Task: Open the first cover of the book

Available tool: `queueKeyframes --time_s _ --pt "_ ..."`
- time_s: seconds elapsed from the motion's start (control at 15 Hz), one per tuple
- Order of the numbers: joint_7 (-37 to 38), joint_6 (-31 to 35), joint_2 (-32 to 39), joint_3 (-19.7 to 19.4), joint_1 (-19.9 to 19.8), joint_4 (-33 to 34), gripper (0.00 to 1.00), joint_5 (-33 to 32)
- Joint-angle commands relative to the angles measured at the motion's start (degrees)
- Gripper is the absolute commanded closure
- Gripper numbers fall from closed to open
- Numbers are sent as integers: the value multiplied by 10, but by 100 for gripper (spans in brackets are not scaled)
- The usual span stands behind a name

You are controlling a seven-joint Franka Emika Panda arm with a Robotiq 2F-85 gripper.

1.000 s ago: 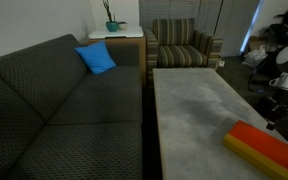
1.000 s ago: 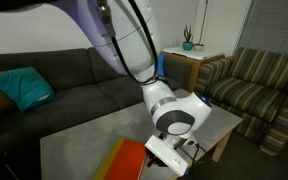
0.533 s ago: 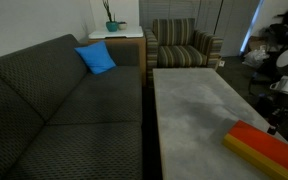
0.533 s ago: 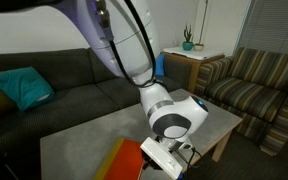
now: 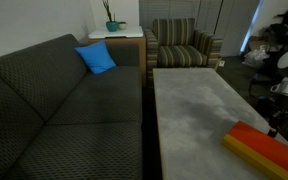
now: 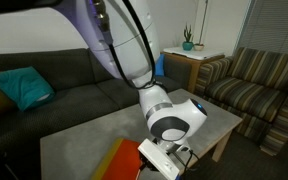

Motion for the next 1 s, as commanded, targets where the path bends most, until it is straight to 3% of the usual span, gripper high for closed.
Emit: queueKeyframes --time_s 0.0,0.53,0.93 --pt "12 13 0 0 -2 -12 100 -6" --pt "25 4 0 -4 0 -12 100 -16" --pt "10 -65 0 12 -18 -3 100 -6"
